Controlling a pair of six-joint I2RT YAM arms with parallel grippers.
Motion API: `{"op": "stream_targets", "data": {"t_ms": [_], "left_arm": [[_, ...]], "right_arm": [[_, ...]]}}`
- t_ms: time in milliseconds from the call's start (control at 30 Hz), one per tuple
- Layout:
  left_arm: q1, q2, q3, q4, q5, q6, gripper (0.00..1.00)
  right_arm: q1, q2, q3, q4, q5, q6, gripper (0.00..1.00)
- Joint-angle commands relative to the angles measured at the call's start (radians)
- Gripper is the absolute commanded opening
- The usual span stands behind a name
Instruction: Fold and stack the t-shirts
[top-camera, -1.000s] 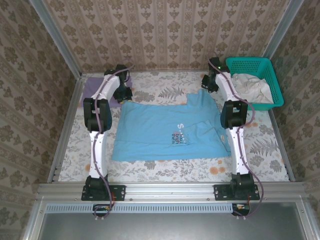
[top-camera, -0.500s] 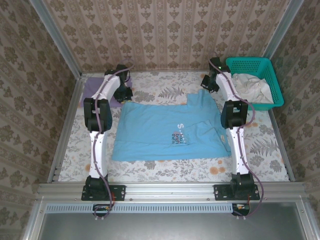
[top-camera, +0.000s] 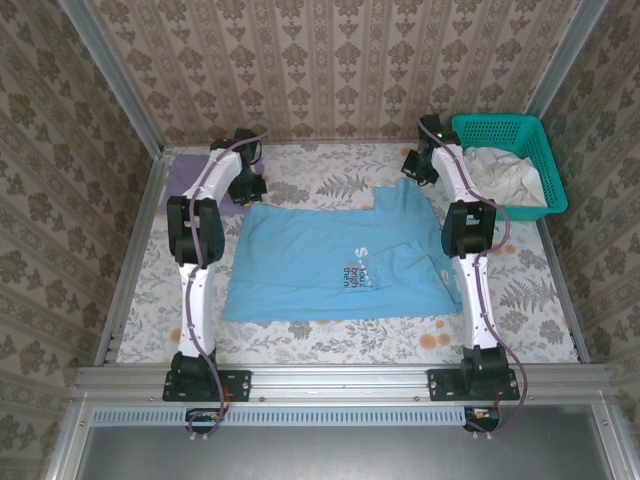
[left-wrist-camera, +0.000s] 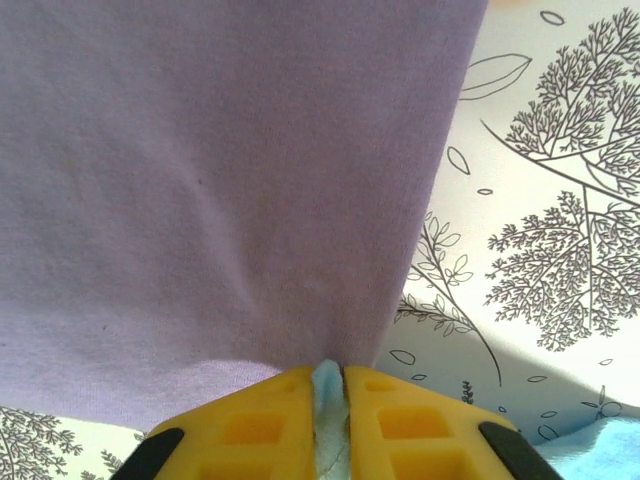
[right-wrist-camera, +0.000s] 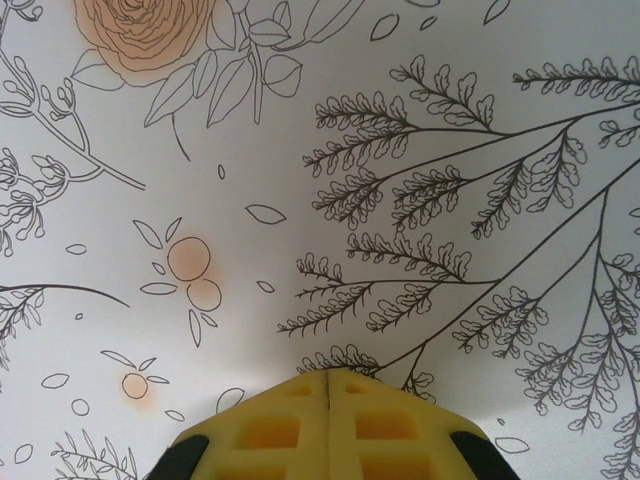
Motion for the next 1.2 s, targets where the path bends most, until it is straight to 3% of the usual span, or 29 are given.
{"op": "stream_targets", "data": {"t_ms": [0,500,700,767,1000,1167], "left_arm": [[-0.003,-0.064,-0.012,-0.02,-0.023,0.018,0.12],[-0.026,-0.144,-0.086,0.013,-0.071,0.046,0.19],[-0.029,-0.175,-0.146,0.042,-0.07,0.056,0.07],[-0.029,-0.185,-0.167,0.055,-0.065,0.062,0.0],[-0.028,-0.212,-0.204,0.077,-0.072,0.086,0.0],[-0.028,-0.24,-0.24,0.101,-0.071,0.102,0.0]], "right_arm": [[0.003,-0.017,0.027,-0.054,-0.022,-0.028,0.0],[0.004,-0.121,0.02,-0.15,-0.024,-0.131,0.0],[0.0,-0.191,-0.029,-0.152,-0.036,-0.163,0.0],[-0.005,-0.226,-0.064,-0.151,-0.044,-0.167,0.0],[-0.011,-0.359,-0.221,-0.158,-0.066,-0.194,0.0],[-0.011,-0.511,-0.428,-0.123,-0.105,-0.225,0.0]]}}
